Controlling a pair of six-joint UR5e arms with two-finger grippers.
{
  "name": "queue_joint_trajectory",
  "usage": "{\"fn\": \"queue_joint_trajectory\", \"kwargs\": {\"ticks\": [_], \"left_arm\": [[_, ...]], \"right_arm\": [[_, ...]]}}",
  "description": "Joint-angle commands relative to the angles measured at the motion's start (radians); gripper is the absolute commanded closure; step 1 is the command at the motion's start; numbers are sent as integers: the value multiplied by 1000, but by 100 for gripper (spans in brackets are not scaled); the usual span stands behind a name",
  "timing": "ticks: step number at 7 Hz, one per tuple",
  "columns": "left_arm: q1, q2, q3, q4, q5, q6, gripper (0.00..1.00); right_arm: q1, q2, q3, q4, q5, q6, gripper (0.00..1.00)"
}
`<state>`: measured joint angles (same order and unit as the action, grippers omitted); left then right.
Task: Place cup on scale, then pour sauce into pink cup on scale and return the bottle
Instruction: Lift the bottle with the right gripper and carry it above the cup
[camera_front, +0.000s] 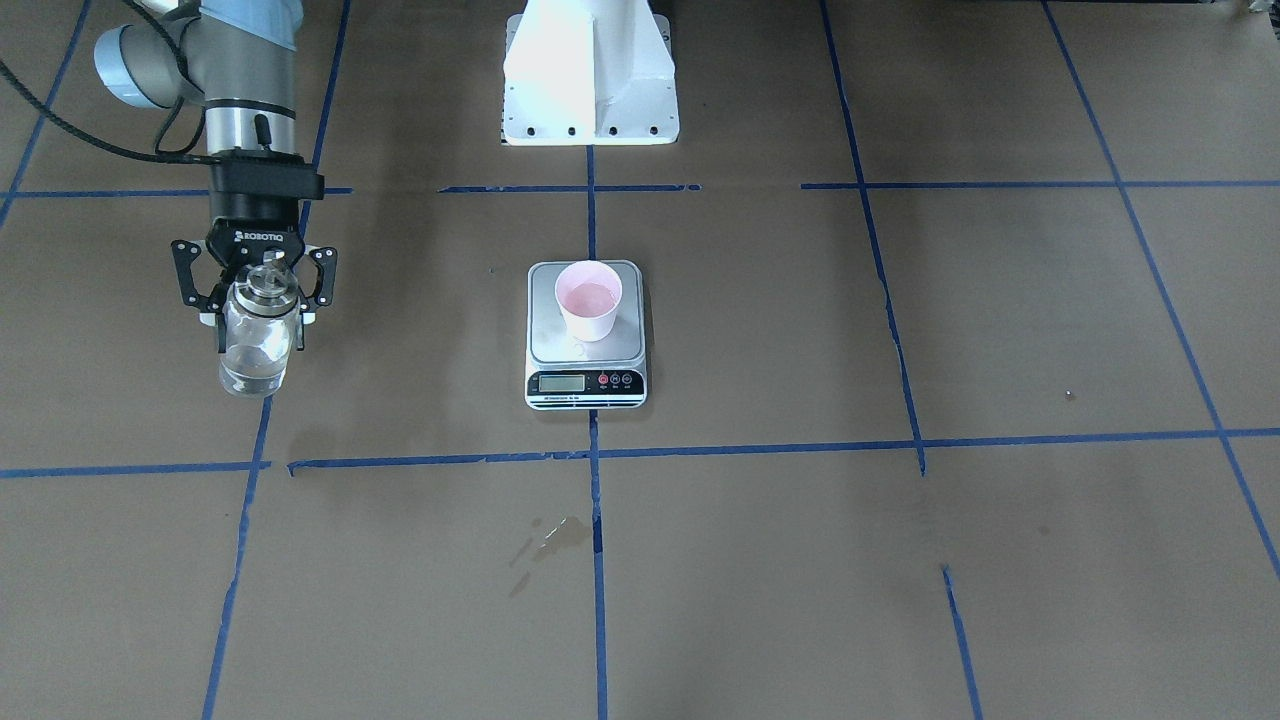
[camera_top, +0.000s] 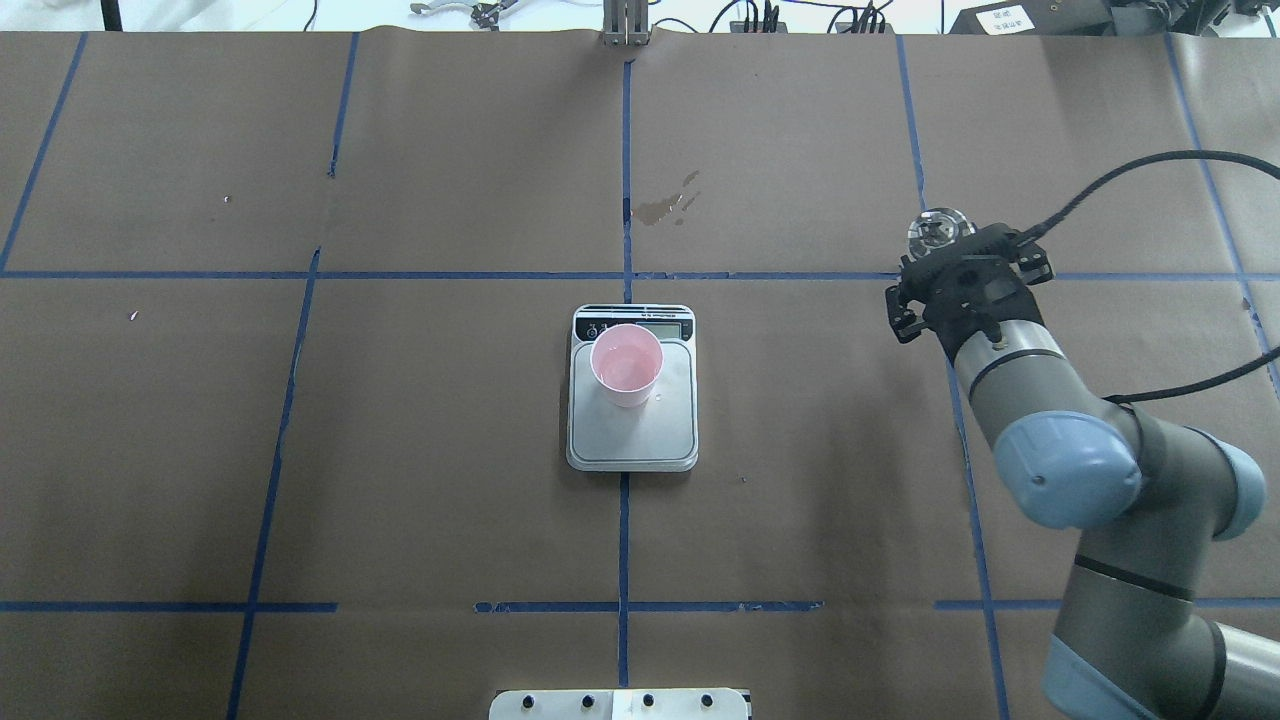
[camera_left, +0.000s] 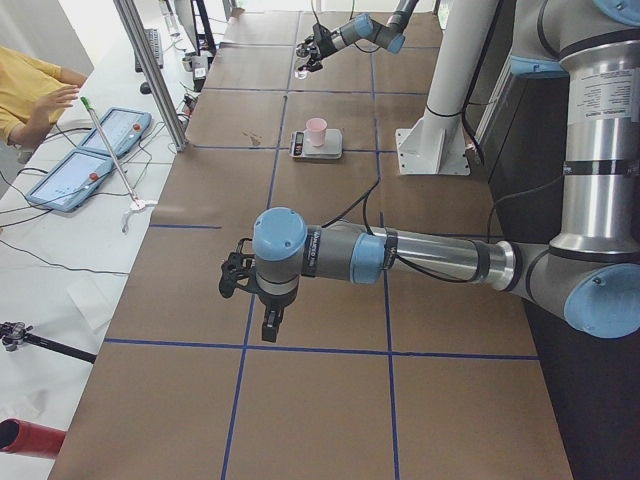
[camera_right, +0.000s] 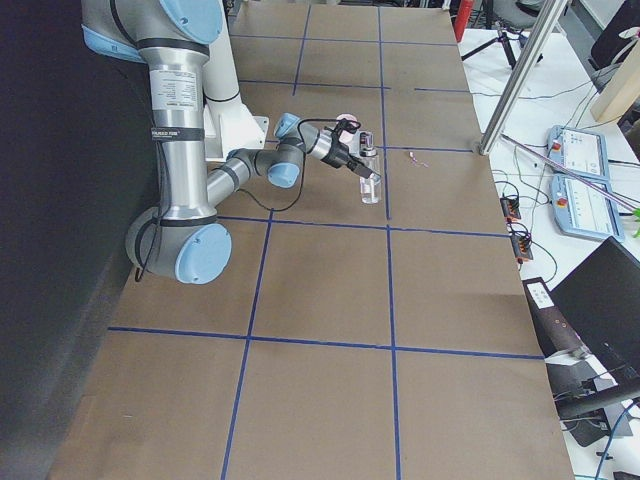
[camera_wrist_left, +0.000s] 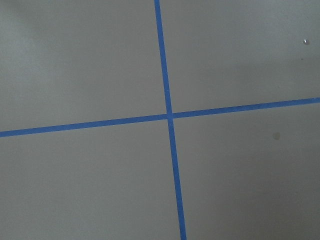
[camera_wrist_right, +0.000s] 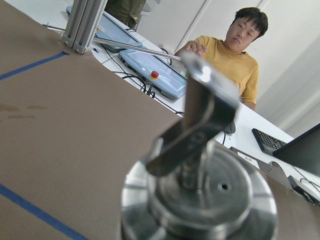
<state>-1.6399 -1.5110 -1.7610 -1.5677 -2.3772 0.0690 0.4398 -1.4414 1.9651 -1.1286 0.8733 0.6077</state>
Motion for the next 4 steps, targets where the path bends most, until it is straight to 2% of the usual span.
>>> {"fn": "queue_joint_trajectory", "kwargs": {"ticks": [1,2,3,4], "left_arm": [[0,0,0,0,-1,0,0],[-1,0,0,0,-1,0,0],[0,0,0,0,-2,0,0],[0,0,0,0,-2,0,0]], "right_arm": [[-89,187,-9,-359,-107,-61,100],[-130,266,-32,-485,-141,-74,100],[-150,341,-93,-552,-148,-74,100],[-161,378,-163,-559,-174,-110,100]]}}
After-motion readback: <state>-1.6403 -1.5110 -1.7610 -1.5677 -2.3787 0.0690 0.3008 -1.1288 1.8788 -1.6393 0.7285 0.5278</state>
